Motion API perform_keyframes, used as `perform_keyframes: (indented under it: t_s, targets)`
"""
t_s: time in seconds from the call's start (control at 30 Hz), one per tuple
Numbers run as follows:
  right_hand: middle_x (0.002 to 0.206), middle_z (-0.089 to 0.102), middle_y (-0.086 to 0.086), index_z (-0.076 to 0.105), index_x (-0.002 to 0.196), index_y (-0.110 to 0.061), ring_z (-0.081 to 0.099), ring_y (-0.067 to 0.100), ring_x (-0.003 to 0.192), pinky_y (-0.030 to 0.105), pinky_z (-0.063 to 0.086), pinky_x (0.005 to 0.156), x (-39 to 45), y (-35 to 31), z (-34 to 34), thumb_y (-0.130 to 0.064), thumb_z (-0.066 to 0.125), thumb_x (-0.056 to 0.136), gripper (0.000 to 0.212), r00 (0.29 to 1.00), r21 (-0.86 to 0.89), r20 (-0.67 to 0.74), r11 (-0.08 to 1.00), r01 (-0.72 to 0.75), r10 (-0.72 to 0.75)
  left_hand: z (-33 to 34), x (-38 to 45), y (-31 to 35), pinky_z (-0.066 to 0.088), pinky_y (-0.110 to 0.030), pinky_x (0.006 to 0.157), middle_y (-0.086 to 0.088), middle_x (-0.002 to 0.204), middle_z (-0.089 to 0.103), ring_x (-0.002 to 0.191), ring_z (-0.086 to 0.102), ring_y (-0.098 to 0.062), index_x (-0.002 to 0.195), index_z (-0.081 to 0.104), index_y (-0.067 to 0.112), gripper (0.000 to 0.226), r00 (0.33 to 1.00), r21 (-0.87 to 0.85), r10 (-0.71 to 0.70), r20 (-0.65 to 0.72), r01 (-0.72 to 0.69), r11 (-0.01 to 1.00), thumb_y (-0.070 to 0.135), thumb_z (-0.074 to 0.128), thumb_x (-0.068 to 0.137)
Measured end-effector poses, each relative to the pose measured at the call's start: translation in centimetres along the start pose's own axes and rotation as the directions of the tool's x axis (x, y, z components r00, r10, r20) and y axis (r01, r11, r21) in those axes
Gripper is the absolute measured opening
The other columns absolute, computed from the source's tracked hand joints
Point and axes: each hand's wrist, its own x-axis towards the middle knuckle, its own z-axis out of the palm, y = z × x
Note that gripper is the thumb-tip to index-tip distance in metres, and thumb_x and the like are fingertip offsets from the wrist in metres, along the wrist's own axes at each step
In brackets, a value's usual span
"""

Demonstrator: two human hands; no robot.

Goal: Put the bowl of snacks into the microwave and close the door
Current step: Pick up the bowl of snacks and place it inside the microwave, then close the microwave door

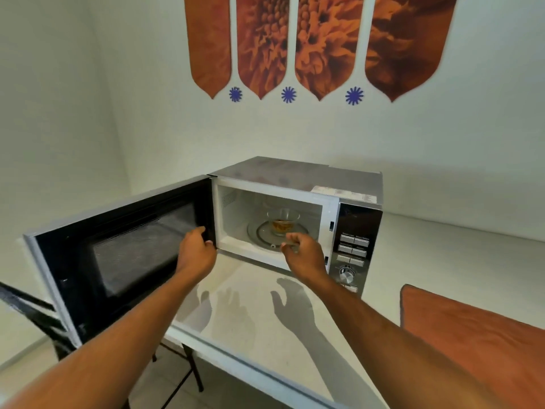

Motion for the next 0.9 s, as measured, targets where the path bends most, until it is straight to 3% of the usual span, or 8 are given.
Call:
perform_keyframes:
  t_s: [0.1,0.3,0.43,0.53,0.6,0.7,0.9]
  targets:
    - [0.136,0.064,0.004,0.063,0.132,-0.018,0.06,0.024,0.124,0.028,0.044,0.096,-0.9,-0.8,-1.7,-0.03,0.067,0.096,0.038,0.99,-0.169,-0.053,0.978,0.123,-0.134,-2.9,-1.2,0.1,0.037,-0.047,0.111,-0.021,0.143,0.051,0.134,0.045,-0.038,0.139,0.049,0.003,0.045,0.995,0.121,0.088,-0.049,-0.081,0.989,0.01,0.055,0.095]
    - [0.14,0.058,0.007,0.057,0.137,-0.015,0.05,0.026,0.132,0.041,0.048,0.107,-0.5,-3.1,-6.5,-0.029,0.063,0.097,0.043,0.919,-0.393,-0.153,0.876,0.28,-0.363,-9.8,-1.3,0.2,0.031,-0.049,0.117,-0.018,0.152,0.037,0.145,0.031,-0.032,0.144,0.042,0.001,0.056,0.951,0.394,0.292,-0.098,-0.232,0.889,0.02,0.058,0.094]
    - [0.141,0.059,0.008,0.057,0.137,-0.012,0.047,0.028,0.136,0.043,0.041,0.117,0.6,-4.1,-8.6,-0.025,0.062,0.094,0.045,0.857,-0.577,-0.223,0.771,0.269,-0.465,-14.3,-0.3,0.3,0.037,-0.057,0.111,-0.026,0.146,0.038,0.135,0.04,-0.046,0.137,0.045,-0.003,0.057,0.915,0.635,0.371,-0.16,-0.192,0.748,0.024,0.062,0.09]
    - [0.151,0.051,0.012,0.05,0.144,-0.01,0.038,0.032,0.147,0.049,0.02,0.128,1.2,-3.5,-10.2,-0.022,0.067,0.089,0.059,0.885,-0.721,-0.165,0.665,0.192,-0.435,-17.1,0.4,-0.4,0.037,-0.061,0.107,-0.033,0.134,0.048,0.121,0.049,-0.053,0.128,0.05,-0.006,0.055,0.906,0.766,0.363,-0.217,-0.073,0.639,0.026,0.063,0.085]
    - [0.158,0.044,0.012,0.042,0.15,-0.01,0.031,0.032,0.152,0.052,0.013,0.129,1.3,-2.8,-11.3,-0.025,0.071,0.087,0.071,0.912,-0.776,-0.132,0.613,0.149,-0.389,-18.7,0.9,-0.7,0.04,-0.062,0.102,-0.034,0.119,0.06,0.108,0.059,-0.052,0.119,0.055,-0.003,0.048,0.904,0.788,0.318,-0.286,0.033,0.615,0.029,0.06,0.084]
    - [0.161,0.041,0.012,0.035,0.154,-0.01,0.03,0.031,0.153,0.052,0.015,0.129,1.2,-1.6,-12.5,-0.03,0.07,0.088,0.077,0.929,-0.809,-0.089,0.571,0.142,-0.358,-20.6,2.0,-2.2,0.049,-0.061,0.086,-0.032,0.107,0.064,0.091,0.063,-0.054,0.112,0.058,0.001,0.04,0.892,0.711,0.209,-0.402,0.16,0.685,0.031,0.052,0.086]
    - [0.163,0.037,0.012,0.028,0.157,-0.01,0.033,0.03,0.152,0.047,0.022,0.128,0.3,-0.2,-13.7,-0.021,0.076,0.083,0.089,0.921,-0.832,-0.023,0.518,0.198,-0.389,-22.1,6.4,-10.7,0.05,-0.058,0.084,-0.032,0.108,0.065,0.096,0.061,-0.056,0.108,0.056,0.008,0.048,0.914,0.649,0.162,-0.372,0.131,0.75,0.046,0.035,0.087]
